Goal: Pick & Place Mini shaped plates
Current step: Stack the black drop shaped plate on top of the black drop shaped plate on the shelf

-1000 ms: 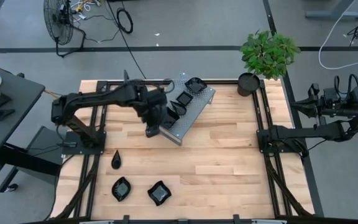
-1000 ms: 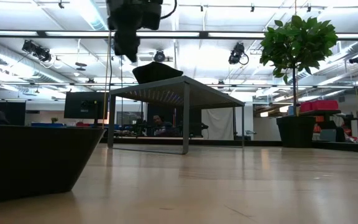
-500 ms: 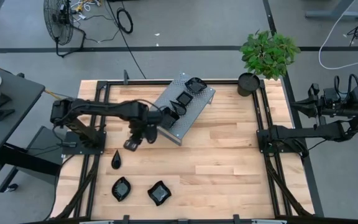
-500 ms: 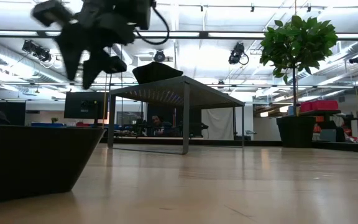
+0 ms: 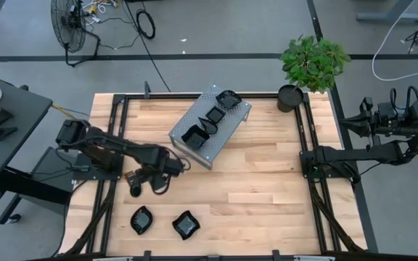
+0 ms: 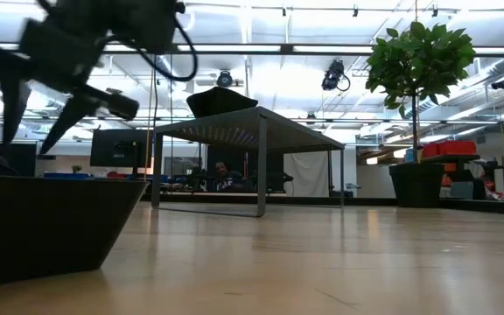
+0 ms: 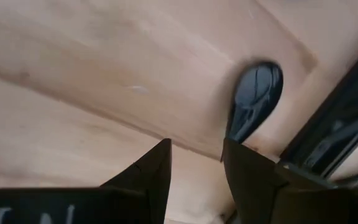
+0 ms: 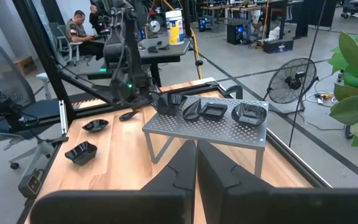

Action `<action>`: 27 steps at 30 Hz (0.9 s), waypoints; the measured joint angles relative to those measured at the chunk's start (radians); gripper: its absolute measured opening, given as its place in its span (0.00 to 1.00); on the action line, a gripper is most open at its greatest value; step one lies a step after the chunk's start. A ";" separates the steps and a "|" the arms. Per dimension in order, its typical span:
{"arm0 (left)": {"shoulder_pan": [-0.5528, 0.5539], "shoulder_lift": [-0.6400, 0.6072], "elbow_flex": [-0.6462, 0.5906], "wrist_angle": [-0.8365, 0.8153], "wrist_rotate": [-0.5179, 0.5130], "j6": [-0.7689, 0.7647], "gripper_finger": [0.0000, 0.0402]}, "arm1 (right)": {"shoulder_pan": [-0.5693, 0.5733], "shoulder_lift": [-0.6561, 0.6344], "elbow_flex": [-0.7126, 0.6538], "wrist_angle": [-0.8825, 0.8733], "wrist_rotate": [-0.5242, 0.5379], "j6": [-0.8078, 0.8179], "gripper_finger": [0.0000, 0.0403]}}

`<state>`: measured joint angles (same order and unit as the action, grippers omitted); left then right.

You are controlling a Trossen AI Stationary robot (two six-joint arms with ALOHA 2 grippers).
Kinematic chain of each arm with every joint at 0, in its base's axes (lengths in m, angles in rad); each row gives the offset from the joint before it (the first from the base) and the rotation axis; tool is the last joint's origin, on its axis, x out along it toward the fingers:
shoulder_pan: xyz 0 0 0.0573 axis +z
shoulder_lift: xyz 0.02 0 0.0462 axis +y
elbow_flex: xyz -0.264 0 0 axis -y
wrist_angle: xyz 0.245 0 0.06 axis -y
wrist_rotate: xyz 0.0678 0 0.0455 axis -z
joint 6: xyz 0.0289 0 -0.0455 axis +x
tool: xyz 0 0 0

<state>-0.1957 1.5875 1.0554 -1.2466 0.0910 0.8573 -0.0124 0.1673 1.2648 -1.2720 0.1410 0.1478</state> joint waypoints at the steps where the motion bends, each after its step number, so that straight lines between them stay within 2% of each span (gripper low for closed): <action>1: -0.013 0.000 -0.010 0.001 -0.012 0.021 0.37 | 0.000 0.000 0.000 0.000 0.000 0.000 0.05; 6: -0.057 0.000 -0.061 0.007 -0.019 0.076 0.37 | 0.000 0.000 0.000 0.000 0.000 0.000 0.05; 13: -0.078 0.000 -0.139 0.052 -0.020 0.071 0.37 | 0.000 0.000 0.000 0.000 0.000 0.000 0.05; 27: -0.078 0.000 -0.248 0.118 -0.016 0.071 0.37 | 0.000 0.000 0.000 0.000 0.000 0.000 0.05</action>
<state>-0.2737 1.5879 0.8074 -1.1288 0.0746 0.9283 -0.0124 0.1673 1.2651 -1.2719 0.1413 0.1479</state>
